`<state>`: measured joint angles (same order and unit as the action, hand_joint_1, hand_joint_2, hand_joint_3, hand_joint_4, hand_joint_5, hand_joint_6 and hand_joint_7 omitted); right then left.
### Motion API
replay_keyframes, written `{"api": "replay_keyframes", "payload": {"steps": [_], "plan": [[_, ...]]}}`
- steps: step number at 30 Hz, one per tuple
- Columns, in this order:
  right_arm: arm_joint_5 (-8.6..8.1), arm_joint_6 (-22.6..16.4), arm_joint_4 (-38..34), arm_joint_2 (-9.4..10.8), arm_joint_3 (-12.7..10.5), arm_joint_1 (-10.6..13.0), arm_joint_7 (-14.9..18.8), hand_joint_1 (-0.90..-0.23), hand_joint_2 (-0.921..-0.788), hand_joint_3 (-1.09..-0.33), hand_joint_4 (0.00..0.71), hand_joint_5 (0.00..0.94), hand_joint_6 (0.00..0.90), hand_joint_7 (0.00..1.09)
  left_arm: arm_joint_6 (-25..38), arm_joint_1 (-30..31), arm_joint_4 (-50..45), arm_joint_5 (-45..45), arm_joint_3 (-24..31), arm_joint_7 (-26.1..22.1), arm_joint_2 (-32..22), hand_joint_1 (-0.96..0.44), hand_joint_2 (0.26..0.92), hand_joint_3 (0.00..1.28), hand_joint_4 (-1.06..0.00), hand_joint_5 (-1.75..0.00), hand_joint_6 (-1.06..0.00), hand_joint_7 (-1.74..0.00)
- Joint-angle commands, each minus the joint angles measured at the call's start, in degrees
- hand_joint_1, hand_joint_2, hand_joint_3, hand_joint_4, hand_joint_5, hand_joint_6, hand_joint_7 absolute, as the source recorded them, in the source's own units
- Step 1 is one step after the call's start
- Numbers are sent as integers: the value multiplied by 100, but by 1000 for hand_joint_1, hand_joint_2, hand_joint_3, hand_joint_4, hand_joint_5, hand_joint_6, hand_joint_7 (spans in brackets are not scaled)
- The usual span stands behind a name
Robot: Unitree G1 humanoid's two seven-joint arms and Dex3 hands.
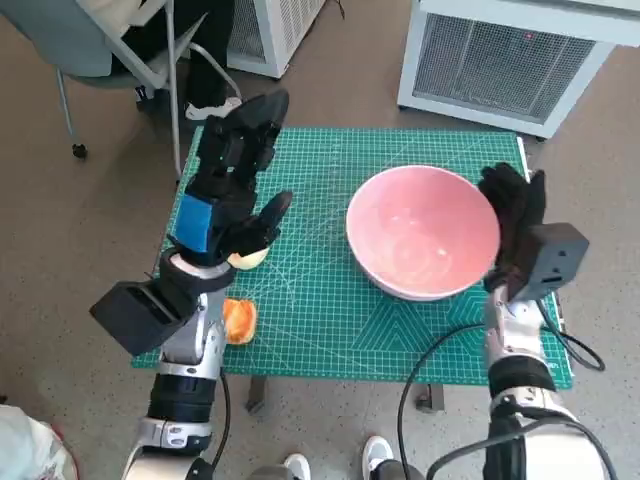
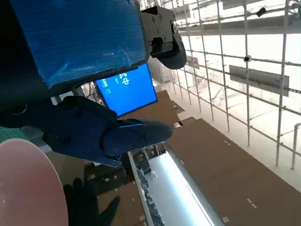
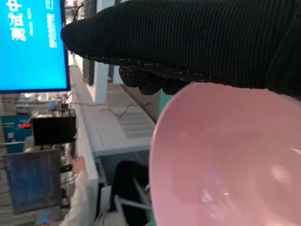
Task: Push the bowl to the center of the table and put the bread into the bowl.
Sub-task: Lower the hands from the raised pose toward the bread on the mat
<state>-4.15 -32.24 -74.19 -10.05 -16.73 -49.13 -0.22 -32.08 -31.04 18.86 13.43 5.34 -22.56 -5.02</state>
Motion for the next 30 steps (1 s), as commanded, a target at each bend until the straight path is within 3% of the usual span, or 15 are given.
{"api": "replay_keyframes", "payload": {"steps": [1,17,25,30], "plan": [[75,190,-111,162,57,-117,-107,-493,-921,-902,173,4,91,316,-48,112,-151,-125,35,107,-102,-420,921,410,-204,-17,1,-781],[-13,832,-205,517,47,-646,-81,-493,-921,-910,182,5,97,331,-133,246,-180,-218,99,295,-242,-420,921,422,-218,-19,-10,-771],[58,980,-214,491,89,-785,-74,-497,-921,-905,185,5,108,331,-86,378,-282,-132,170,232,-361,-457,921,414,-221,-14,-26,-724],[124,858,-155,365,157,-825,-111,-501,-921,-902,183,4,110,330,-166,640,-376,-31,305,27,-639,-469,921,406,-225,-10,-44,-668]]}}
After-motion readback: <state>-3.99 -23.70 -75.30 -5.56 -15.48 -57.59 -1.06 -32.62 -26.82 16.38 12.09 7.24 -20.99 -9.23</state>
